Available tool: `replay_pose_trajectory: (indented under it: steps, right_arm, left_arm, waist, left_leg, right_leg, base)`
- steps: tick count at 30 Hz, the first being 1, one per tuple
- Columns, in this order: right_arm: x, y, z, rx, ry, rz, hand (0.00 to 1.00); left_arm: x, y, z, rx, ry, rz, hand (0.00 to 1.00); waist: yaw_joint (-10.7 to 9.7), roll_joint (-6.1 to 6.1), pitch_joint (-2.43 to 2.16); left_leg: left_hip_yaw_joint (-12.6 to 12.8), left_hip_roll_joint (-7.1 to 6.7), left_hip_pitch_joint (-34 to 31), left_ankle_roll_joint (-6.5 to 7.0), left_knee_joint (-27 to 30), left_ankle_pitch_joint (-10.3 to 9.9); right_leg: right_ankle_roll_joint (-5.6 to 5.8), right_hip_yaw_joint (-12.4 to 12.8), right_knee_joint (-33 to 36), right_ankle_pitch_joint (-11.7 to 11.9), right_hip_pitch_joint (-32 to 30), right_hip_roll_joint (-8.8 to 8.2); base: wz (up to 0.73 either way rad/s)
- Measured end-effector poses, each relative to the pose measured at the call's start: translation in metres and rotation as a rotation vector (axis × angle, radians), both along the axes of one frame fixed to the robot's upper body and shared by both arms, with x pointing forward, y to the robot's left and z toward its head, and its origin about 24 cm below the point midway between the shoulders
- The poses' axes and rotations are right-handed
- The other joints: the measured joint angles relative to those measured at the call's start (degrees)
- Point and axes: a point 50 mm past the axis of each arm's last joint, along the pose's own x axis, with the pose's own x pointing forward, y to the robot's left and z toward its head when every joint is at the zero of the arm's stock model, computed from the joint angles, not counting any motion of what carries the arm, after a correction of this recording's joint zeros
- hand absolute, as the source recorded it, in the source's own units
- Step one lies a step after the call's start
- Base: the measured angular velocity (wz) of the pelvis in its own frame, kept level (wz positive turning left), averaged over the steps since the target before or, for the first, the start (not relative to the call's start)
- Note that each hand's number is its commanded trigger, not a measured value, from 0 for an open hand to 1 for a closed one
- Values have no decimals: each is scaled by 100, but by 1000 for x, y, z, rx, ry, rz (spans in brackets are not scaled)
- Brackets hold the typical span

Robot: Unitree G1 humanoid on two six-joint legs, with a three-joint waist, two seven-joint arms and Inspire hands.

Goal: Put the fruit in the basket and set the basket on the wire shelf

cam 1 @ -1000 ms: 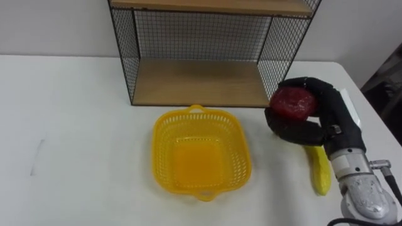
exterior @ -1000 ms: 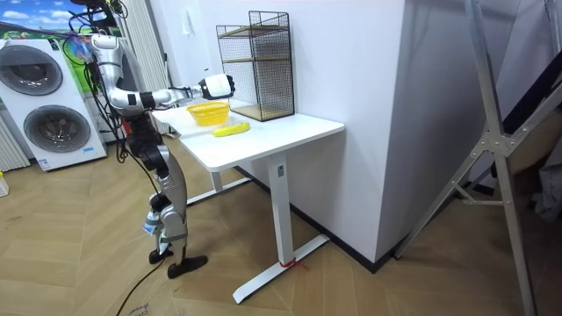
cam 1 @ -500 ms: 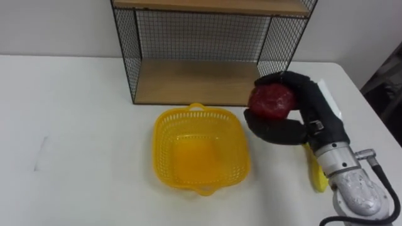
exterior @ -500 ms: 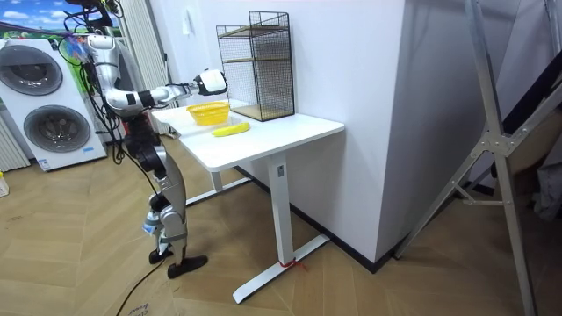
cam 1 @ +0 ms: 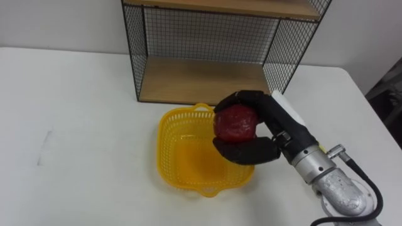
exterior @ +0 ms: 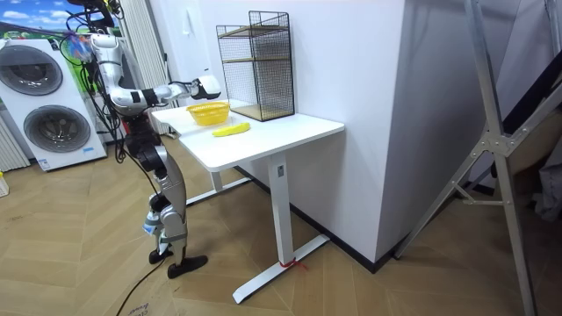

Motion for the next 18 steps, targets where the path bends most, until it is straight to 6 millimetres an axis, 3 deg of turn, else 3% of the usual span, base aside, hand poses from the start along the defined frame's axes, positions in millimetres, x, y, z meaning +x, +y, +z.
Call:
replay_pose_trajectory:
  steps: [18]
  right_arm:
    - [-1, 4, -2, -9, 16, 33, 0]
  left_arm:
    - [3, -2, 0, -6, 3, -28, 0]
  waist:
    - [-41, -5, 4]
  left_leg:
    - [-2, -2, 4, 0, -6, 0]
  right_leg:
    - [0, 1, -9, 0, 5, 6]
  base:
    - [0]
